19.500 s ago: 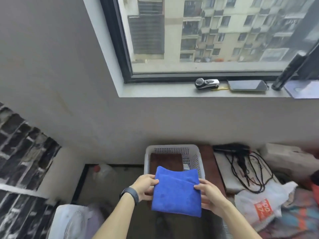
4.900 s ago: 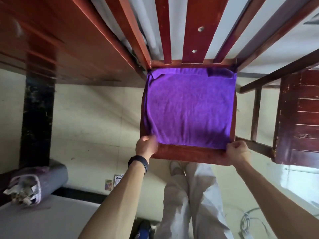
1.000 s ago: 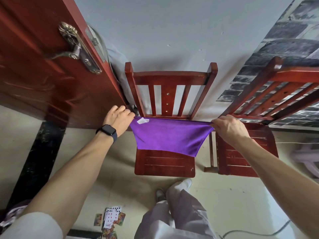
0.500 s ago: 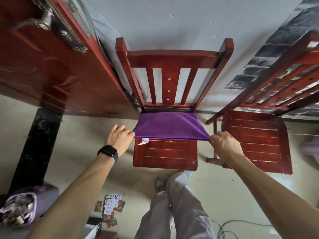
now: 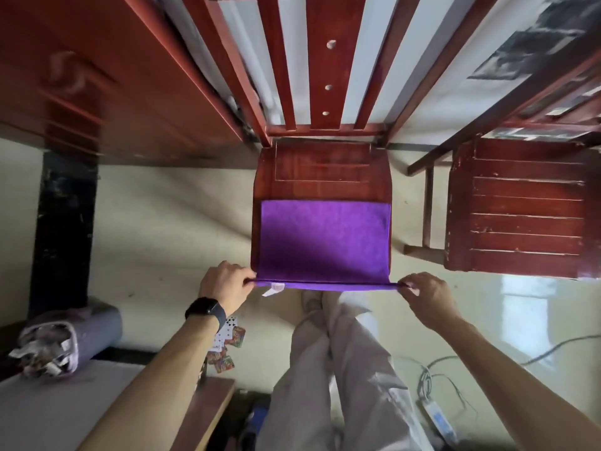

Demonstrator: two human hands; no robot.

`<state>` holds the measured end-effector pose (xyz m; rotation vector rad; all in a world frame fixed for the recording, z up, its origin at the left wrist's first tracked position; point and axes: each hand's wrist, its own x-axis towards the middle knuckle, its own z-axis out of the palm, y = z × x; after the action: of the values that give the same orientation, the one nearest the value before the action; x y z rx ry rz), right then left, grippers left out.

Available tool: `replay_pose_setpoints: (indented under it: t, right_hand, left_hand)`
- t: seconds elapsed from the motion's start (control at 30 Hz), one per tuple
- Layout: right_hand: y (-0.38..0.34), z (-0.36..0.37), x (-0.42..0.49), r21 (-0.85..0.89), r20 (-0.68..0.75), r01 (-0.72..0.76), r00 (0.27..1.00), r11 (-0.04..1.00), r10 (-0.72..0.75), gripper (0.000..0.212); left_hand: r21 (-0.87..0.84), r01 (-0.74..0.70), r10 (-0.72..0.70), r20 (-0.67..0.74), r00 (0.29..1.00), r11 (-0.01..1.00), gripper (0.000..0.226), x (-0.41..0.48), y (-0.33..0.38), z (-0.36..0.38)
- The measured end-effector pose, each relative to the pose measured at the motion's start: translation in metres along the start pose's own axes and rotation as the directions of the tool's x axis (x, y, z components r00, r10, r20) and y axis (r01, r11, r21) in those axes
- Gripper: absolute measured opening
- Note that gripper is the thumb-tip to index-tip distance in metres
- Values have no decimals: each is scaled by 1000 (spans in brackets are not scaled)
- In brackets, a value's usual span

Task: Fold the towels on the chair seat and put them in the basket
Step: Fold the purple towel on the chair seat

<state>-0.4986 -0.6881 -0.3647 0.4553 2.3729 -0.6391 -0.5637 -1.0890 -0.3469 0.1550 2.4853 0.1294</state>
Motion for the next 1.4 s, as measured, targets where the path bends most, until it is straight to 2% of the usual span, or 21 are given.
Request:
replay_pose_setpoints:
  t: [0.07, 0.13, 0.2, 0.27, 0.37, 0.5, 0.6, 0.87, 1.03, 1.13, 1.4]
  right_hand:
    - [-6, -6, 21, 224, 10, -114, 993, 968, 114, 9]
    - [-11, -14, 44, 394, 37, -186, 982, 900, 187, 6]
    - [-14, -16, 70, 497, 47, -216, 974, 841, 222, 4]
    - [-15, -13, 93, 570, 36, -217, 970, 793, 240, 5]
    - [-15, -3, 127, 644, 25, -217, 964, 734, 263, 30]
    - [-20, 7, 161, 682, -5, -214, 955, 699, 298, 12]
    - [-20, 12, 175, 680, -14, -228, 946, 697, 322, 12]
    - [-18, 24, 192, 634, -119, -192, 933, 749, 340, 20]
    - [-31, 30, 200, 581, -179, -200, 914, 789, 364, 12]
    - [-31, 38, 205, 517, -245, -186, 903, 836, 352, 19]
    - [-33, 48, 209, 459, -352, -157, 871, 875, 341, 20]
  left_hand:
    - [-306, 160, -157, 34, 987, 939, 15, 18, -4, 1]
    - [-568, 284, -263, 121, 957, 772, 16, 41, -12, 4]
    - [-742, 316, -279, 179, 943, 591, 29, 67, -19, 8]
    - [-821, 304, -283, 182, 942, 483, 34, 90, -20, 10]
    - [-877, 302, -346, 171, 923, 373, 23, 122, -16, 17]
    - [-928, 277, -385, 166, 908, 251, 16, 157, -15, 31]
    - [-928, 259, -413, 132, 901, 267, 7, 174, -13, 39]
    - [-886, 231, -458, 24, 889, 403, 6, 196, -13, 47]
    - [-850, 256, -496, -7, 868, 461, 7, 205, -11, 52]
    - [-811, 288, -531, -33, 847, 510, 9, 207, -7, 58]
    - [-708, 304, -552, -144, 821, 637, 10, 208, 4, 60]
